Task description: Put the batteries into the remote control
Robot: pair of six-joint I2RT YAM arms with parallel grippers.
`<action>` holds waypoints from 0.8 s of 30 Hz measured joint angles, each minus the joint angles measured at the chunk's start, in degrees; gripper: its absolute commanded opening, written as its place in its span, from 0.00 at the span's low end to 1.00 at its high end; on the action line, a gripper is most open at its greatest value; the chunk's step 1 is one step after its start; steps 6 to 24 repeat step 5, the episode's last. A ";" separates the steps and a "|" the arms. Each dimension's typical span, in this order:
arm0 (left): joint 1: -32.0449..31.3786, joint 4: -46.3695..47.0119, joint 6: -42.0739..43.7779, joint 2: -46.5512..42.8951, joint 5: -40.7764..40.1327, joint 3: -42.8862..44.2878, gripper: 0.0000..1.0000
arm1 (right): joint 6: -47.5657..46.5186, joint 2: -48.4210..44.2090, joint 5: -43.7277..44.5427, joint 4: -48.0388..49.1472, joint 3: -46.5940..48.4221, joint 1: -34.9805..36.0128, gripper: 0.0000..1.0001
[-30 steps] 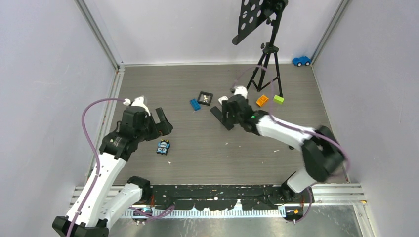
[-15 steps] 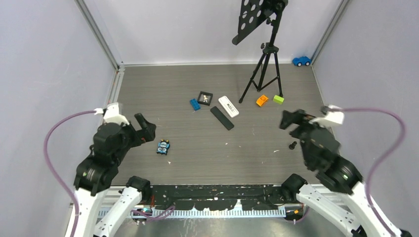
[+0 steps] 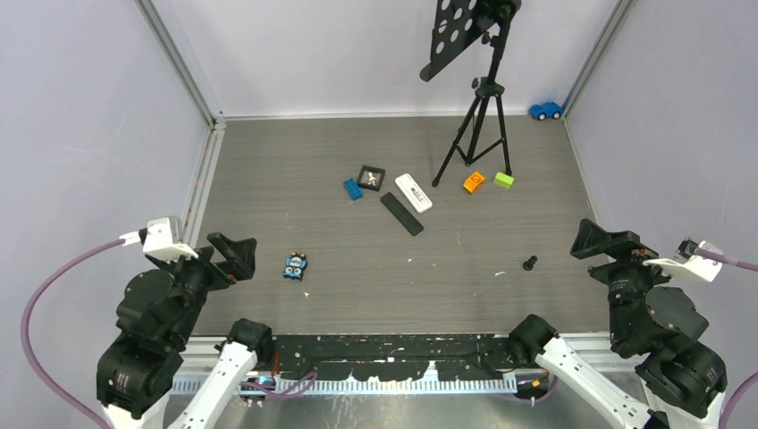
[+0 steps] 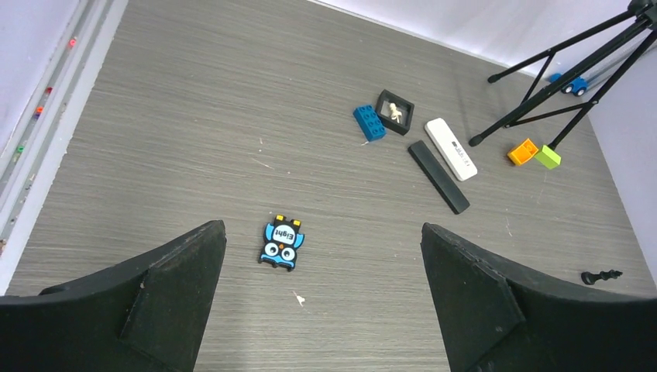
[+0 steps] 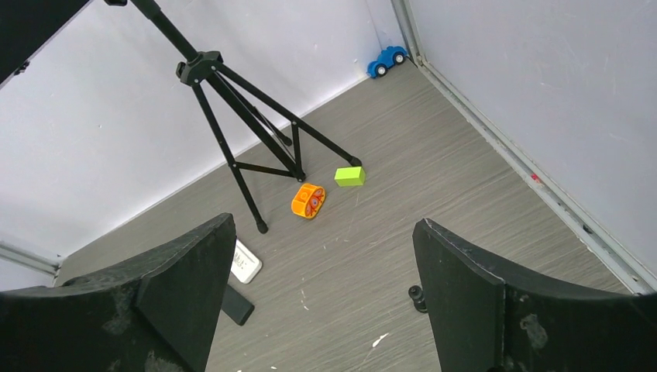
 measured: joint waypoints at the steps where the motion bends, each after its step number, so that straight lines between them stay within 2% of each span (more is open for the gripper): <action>1: 0.00 -0.24 0.00 -0.33 0.00 0.09 1.00 | 0.15 -0.11 -0.07 -0.42 0.07 0.00 0.90; 24: 0.00 -1.27 -0.02 -1.03 0.07 0.33 1.00 | 1.01 -0.11 -0.52 -1.49 0.09 0.00 0.90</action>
